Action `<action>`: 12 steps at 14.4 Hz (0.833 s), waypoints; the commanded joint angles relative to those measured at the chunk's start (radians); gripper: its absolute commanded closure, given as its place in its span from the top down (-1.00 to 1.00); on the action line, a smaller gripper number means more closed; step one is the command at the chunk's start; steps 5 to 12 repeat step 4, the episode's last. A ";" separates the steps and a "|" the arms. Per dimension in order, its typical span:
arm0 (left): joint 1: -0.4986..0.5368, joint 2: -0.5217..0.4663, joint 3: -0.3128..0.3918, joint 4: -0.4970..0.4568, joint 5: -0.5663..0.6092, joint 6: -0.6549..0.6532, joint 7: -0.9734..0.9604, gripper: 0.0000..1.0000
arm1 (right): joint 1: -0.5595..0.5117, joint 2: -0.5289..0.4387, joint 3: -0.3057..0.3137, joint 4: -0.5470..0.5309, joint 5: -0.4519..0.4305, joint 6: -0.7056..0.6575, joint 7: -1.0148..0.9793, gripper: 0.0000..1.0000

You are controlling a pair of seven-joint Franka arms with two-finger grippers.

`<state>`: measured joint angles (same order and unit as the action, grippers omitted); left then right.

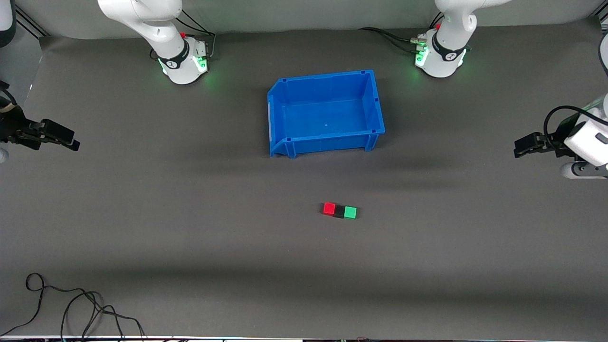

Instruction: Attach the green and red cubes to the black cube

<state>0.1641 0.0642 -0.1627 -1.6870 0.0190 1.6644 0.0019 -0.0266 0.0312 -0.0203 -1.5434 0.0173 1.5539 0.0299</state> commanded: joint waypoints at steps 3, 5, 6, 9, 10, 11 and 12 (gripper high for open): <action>-0.012 -0.021 0.006 -0.010 0.009 0.001 -0.022 1.00 | 0.005 -0.013 -0.001 0.002 0.003 -0.011 -0.008 1.00; -0.012 -0.021 0.006 -0.008 0.009 0.001 -0.022 1.00 | 0.005 -0.014 -0.001 0.002 0.003 -0.011 -0.008 1.00; -0.012 -0.021 0.006 -0.008 0.009 0.001 -0.022 1.00 | 0.005 -0.014 -0.001 0.002 0.003 -0.011 -0.008 1.00; -0.012 -0.021 0.006 -0.008 0.009 0.001 -0.022 1.00 | 0.005 -0.014 -0.001 0.002 0.003 -0.011 -0.008 1.00; -0.012 -0.021 0.006 -0.008 0.009 0.001 -0.022 1.00 | 0.005 -0.014 -0.001 0.002 0.003 -0.011 -0.008 1.00; -0.012 -0.021 0.006 -0.008 0.009 0.001 -0.022 1.00 | 0.005 -0.014 -0.001 0.002 0.003 -0.011 -0.008 1.00; -0.012 -0.021 0.006 -0.008 0.009 0.001 -0.022 1.00 | 0.005 -0.014 -0.001 0.002 0.003 -0.011 -0.008 1.00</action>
